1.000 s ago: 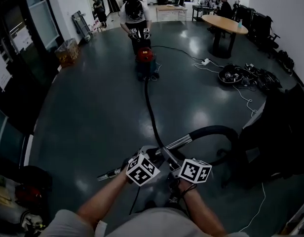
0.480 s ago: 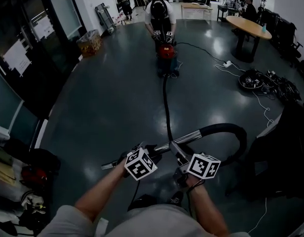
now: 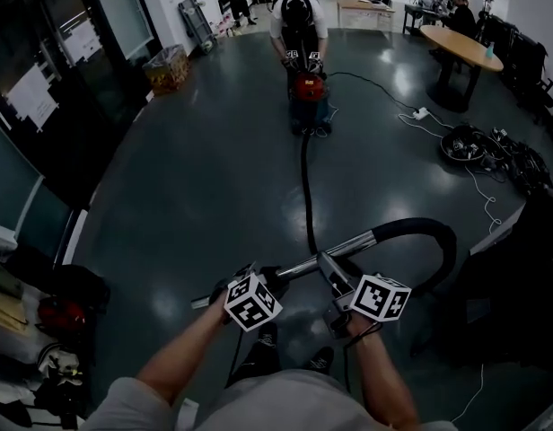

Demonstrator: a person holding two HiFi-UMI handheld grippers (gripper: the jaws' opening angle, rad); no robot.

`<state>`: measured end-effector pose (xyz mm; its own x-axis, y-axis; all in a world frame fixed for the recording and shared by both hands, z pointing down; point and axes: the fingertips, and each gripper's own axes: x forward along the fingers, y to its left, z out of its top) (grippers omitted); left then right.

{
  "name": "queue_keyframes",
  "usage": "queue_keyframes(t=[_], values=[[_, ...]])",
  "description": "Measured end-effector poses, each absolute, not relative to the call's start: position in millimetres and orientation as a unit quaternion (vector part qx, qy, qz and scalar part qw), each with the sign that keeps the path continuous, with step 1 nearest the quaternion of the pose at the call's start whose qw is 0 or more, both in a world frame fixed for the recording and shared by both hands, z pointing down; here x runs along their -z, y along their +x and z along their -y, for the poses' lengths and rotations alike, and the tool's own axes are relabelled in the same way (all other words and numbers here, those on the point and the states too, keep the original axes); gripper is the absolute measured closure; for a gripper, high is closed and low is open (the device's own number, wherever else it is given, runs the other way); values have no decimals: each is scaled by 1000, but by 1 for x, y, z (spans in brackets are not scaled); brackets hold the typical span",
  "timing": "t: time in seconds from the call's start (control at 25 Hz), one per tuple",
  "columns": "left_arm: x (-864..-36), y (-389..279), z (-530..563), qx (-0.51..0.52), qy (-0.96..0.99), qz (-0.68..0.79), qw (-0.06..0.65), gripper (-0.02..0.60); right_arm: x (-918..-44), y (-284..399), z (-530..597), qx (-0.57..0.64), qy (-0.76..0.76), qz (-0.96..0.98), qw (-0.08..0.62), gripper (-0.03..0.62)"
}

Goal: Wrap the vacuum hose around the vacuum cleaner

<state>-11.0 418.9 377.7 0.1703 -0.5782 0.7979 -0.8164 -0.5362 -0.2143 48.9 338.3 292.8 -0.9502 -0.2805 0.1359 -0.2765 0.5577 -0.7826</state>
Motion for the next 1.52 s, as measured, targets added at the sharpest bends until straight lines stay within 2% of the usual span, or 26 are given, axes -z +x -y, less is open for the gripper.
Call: queue_keyframes(t=[0.36, 1.0, 1.36, 1.52], values=[[-391, -24, -394, -352, 823, 424, 141, 420, -310, 28, -309, 440, -236, -866, -2, 398], [-421, -88, -379, -328, 843, 378, 199, 420, -347, -42, -287, 459, -358, -812, 45, 395], [-416, -89, -388, -312, 856, 360, 199, 420, -359, -88, -291, 477, -350, -805, 46, 396], [-419, -89, -394, -300, 859, 354, 216, 420, -362, -87, -294, 496, -360, -788, 62, 467]])
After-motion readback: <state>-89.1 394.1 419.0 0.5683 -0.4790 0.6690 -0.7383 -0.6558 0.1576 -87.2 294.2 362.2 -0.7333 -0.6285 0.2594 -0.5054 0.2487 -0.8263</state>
